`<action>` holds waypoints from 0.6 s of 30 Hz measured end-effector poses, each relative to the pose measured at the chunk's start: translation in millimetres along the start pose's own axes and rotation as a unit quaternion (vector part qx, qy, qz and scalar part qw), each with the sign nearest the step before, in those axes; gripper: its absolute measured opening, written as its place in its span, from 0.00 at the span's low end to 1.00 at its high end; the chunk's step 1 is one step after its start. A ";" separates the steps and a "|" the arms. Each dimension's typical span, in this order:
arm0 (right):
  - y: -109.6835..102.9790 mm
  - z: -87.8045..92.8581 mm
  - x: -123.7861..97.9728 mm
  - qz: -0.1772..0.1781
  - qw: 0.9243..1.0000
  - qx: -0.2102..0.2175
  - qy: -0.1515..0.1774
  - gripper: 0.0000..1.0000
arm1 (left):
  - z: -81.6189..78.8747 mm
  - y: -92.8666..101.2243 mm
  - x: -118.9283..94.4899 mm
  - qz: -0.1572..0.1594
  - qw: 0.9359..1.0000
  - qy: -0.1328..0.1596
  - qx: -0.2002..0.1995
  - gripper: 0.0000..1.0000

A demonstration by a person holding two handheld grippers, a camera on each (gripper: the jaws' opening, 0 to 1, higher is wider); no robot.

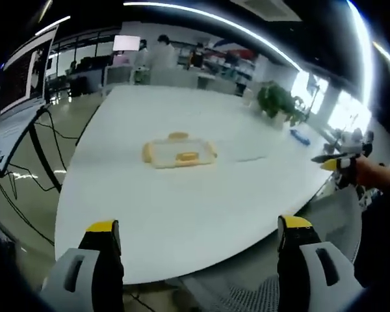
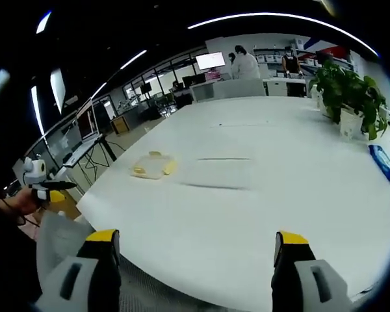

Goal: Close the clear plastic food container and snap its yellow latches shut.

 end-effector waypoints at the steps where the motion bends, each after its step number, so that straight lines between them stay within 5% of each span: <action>1: -0.2 0.2 0.6 -0.002 1.000 -0.001 -0.001 1.00 | -0.1 -0.3 -0.1 0.000 1.000 0.001 -0.001 0.99; 18: -3.7 -1.9 8.4 -0.020 1.000 -0.007 -0.005 1.00 | -1.4 -1.1 5.9 0.001 1.000 -0.005 -0.007 0.97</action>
Point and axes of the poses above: the point that each gripper's makers call its tool centre point, and the gripper's own axes: x roughly forward along the fingers, y roughly to its right, z roughly out of its underside, the point moved 3 cm from there along -x, roughly backward along the fingers, and after that the axes turned 6 degrees about -x, right-handed, at the moved point
